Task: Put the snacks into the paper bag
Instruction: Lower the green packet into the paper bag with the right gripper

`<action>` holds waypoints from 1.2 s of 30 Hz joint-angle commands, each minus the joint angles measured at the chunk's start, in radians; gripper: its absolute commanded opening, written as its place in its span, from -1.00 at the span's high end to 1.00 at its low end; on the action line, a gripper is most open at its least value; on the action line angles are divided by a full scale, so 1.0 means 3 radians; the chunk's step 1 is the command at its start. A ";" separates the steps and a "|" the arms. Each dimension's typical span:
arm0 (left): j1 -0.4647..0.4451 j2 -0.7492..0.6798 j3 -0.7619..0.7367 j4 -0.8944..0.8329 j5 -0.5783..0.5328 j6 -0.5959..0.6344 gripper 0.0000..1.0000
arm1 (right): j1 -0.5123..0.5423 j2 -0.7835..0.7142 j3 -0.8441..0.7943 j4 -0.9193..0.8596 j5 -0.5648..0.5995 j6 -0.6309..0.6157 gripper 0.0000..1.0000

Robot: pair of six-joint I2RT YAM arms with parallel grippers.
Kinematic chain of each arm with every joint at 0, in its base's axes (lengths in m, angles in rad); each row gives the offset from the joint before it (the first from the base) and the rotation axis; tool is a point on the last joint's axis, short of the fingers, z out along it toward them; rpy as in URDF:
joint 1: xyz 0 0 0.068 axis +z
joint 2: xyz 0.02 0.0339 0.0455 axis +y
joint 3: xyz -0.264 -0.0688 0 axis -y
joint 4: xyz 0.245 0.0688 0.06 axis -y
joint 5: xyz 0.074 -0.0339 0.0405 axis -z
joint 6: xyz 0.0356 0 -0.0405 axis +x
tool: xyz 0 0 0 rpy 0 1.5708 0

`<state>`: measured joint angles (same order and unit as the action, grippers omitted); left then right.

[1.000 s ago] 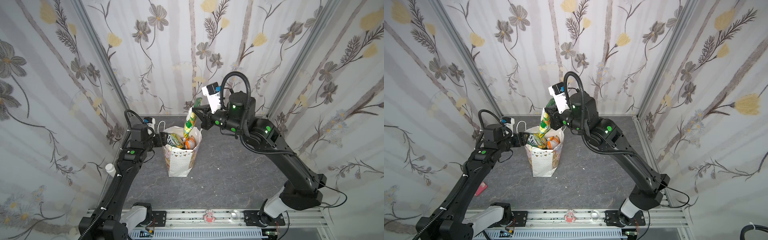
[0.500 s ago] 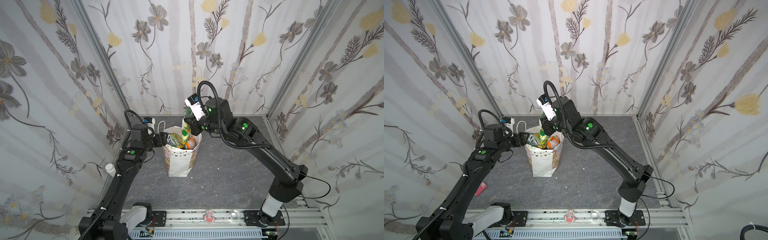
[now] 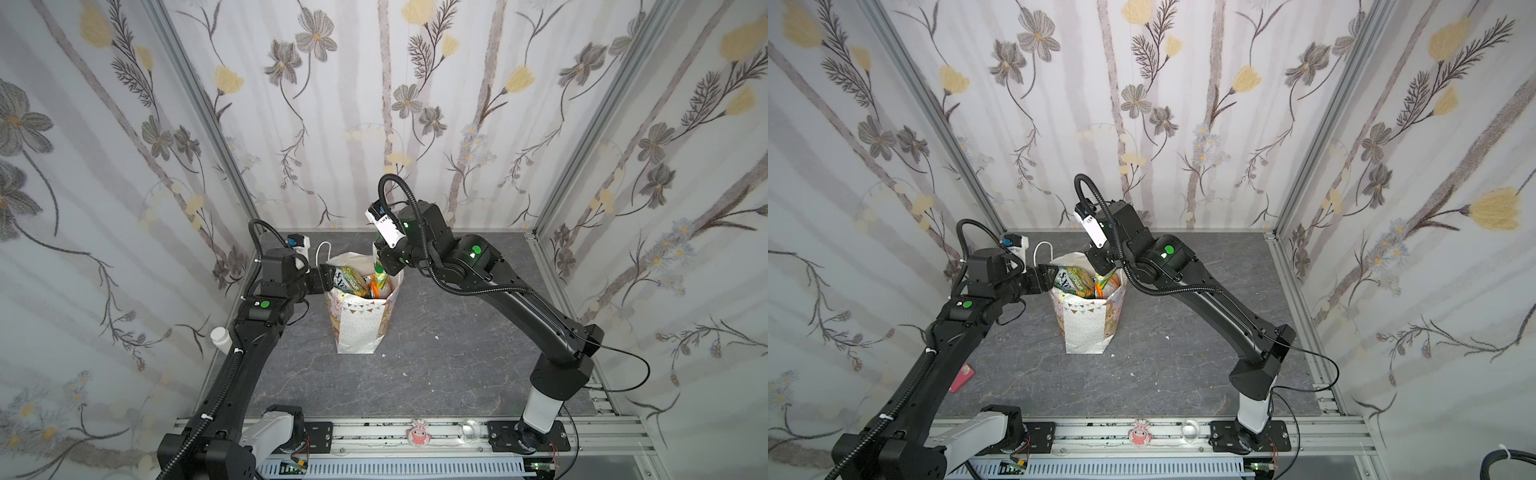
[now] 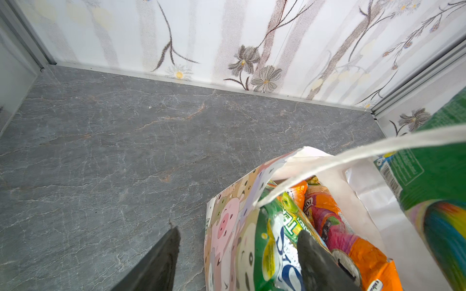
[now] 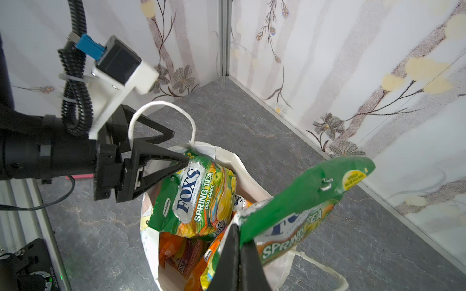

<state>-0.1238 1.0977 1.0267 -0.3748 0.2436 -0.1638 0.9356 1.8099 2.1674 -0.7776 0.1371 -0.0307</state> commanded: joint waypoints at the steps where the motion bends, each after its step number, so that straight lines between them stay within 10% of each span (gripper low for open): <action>1: 0.0004 -0.0003 0.0029 0.0027 -0.0004 0.0014 -0.47 | 0.0020 0.0040 0.0026 0.0027 0.0084 -0.0197 1.00; 20: 0.0004 0.0028 0.0034 0.0013 -0.0065 0.0015 -0.47 | 0.0322 0.0305 0.0047 -0.0155 -0.0053 -0.0608 0.97; 25: 0.0004 0.0007 0.0028 0.0022 -0.0091 0.0018 -0.47 | 0.0343 0.0327 0.0117 -0.0075 -0.0450 -0.0522 0.26; 30: 0.0000 0.0030 0.0036 0.0012 -0.0092 0.0017 -0.47 | 0.0319 0.0216 0.0124 0.0047 -0.0966 -0.0350 0.14; 36: 0.0004 0.0044 0.0042 0.0002 -0.0077 0.0013 -0.47 | 0.0136 0.0157 0.0123 0.0005 -0.0237 0.0008 0.27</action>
<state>-0.1238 1.1072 1.0267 -0.3779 0.2279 -0.1612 0.9863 1.8721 2.1971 -0.7937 -0.0620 -0.0944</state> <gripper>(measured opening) 0.735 0.369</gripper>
